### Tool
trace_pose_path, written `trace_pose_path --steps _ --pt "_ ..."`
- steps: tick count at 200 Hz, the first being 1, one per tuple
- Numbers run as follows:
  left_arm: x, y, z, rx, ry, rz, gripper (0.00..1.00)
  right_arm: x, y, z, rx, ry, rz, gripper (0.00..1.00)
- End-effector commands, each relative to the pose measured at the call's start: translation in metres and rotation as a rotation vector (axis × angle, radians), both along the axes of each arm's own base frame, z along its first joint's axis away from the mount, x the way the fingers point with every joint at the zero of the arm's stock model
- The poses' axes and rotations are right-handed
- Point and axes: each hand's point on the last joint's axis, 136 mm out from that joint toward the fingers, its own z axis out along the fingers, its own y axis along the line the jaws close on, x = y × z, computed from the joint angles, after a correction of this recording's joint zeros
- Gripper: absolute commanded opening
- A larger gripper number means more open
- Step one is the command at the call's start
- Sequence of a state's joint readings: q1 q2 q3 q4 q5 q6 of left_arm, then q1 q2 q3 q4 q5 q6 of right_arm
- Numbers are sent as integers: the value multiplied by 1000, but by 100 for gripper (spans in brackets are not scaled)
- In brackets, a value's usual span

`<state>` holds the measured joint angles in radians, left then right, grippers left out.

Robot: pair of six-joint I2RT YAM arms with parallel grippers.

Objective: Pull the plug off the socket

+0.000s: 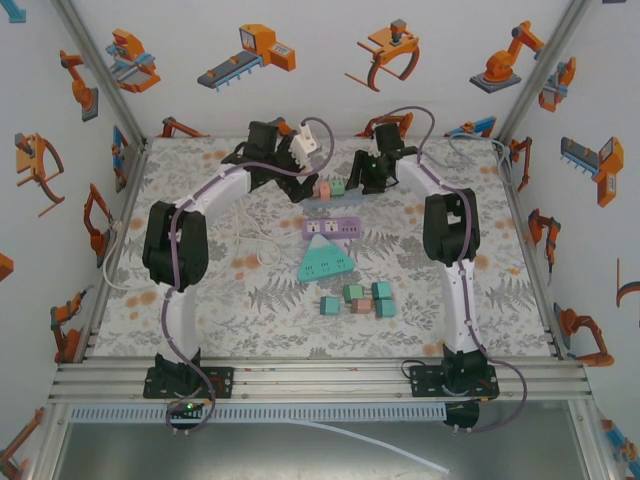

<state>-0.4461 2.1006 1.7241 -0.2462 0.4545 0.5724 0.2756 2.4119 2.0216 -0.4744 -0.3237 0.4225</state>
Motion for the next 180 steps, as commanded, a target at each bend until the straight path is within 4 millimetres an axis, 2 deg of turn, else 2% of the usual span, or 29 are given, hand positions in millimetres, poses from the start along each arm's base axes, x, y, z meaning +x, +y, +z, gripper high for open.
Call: trace_pose_path --steps 1,24,56,76,104,147,180 --pt "-8 -9 -13 41 2 -115 79 -24 -4 -19 -31 102 16 51" --pt "-10 -17 -22 42 45 -170 76 -27 0 -20 -28 104 39 50" --pt "-7 -22 -35 52 87 -199 62 -31 0 -23 -40 116 50 50" --pt "-6 -25 -44 63 114 -209 61 -33 1 -26 -45 123 54 50" --pt "-6 -27 -56 92 135 -218 53 -37 4 -28 -60 125 84 50" --pt "2 -29 -72 150 151 -197 53 -41 1 -33 -121 130 99 50" --pt "4 -32 -82 200 144 -200 40 -42 2 -35 -125 141 103 50"
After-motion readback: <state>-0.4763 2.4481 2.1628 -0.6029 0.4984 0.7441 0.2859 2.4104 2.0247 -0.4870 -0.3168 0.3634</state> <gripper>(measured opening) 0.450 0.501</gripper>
